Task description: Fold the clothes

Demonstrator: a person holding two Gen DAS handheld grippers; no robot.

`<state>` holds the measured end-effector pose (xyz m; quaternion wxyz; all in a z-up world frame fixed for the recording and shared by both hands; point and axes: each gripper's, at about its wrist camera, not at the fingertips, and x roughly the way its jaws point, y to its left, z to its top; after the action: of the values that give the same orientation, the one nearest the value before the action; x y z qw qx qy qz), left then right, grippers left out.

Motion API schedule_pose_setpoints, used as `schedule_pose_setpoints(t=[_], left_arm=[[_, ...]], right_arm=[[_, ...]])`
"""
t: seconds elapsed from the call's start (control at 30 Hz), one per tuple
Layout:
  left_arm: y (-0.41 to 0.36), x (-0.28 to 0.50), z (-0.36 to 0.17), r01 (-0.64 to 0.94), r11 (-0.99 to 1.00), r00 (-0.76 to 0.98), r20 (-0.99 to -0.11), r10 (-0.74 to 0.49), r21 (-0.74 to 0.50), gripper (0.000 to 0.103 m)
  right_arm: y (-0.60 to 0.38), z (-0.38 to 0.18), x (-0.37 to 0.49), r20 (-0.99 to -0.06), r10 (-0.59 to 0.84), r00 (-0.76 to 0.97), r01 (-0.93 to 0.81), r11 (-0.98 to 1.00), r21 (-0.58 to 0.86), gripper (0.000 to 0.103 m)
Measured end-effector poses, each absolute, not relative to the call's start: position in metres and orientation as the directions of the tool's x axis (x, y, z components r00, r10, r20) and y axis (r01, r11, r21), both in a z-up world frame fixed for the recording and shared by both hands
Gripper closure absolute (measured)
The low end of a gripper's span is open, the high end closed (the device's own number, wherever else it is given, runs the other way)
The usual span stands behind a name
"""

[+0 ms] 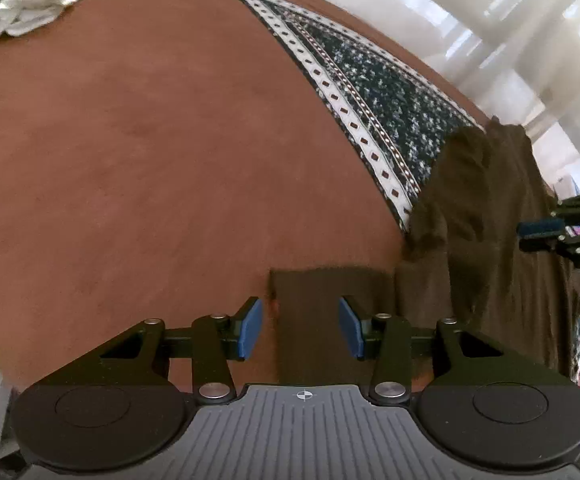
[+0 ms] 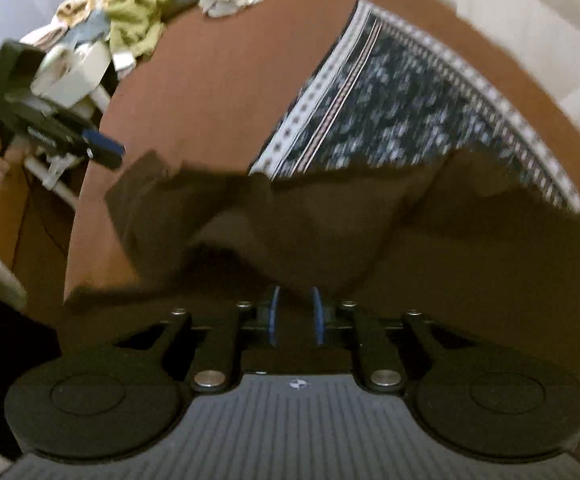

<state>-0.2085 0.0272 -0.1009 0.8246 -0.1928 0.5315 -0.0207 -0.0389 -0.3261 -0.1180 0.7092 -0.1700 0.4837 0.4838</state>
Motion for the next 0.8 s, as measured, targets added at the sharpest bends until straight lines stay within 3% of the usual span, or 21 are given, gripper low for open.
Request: schedule_pose_setpoints(t=[0.03, 0.1, 0.13, 0.4, 0.47, 0.6, 0.67, 0.8], left_arm=[[0.026, -0.201, -0.104, -0.166, 0.926, 0.433, -0.869, -0.24, -0.338, 0.045], [0.024, -0.194, -0.109, -0.155, 0.929, 0.43, -0.87, -0.242, -0.335, 0.043], [0.023, -0.192, -0.111, -0.151, 0.931, 0.427, -0.871, -0.243, -0.333, 0.042], [0.014, -0.19, -0.121, -0.118, 0.933, 0.425, -0.867, -0.261, -0.339, 0.037], [0.012, -0.19, -0.121, -0.101, 0.935, 0.419, -0.866, -0.271, -0.341, 0.05], [0.005, -0.191, -0.123, -0.061, 0.938, 0.404, -0.868, -0.29, -0.341, 0.059], [0.001, -0.192, -0.123, -0.031, 0.951, 0.408, -0.873, -0.268, -0.307, 0.083], [0.001, -0.193, -0.122, -0.014, 0.947, 0.41, -0.865, -0.288, -0.322, 0.096]], right_arm=[[-0.324, -0.117, -0.036, -0.848, 0.524, 0.08, -0.85, 0.48, 0.216, 0.076], [-0.32, -0.116, -0.029, -0.843, 0.524, 0.123, -0.853, 0.491, 0.18, 0.055], [-0.318, -0.116, -0.025, -0.84, 0.522, 0.147, -0.854, 0.496, 0.158, 0.052], [-0.304, -0.121, 0.034, -0.848, 0.483, 0.219, -0.84, 0.536, 0.089, 0.05], [-0.297, -0.125, 0.051, -0.855, 0.469, 0.221, -0.835, 0.544, 0.082, 0.049], [-0.286, -0.137, 0.086, -0.871, 0.441, 0.218, -0.821, 0.565, 0.081, 0.048], [-0.282, -0.145, 0.098, -0.882, 0.433, 0.187, -0.812, 0.573, 0.109, 0.048], [-0.276, -0.157, 0.112, -0.893, 0.418, 0.167, -0.797, 0.591, 0.127, 0.047]])
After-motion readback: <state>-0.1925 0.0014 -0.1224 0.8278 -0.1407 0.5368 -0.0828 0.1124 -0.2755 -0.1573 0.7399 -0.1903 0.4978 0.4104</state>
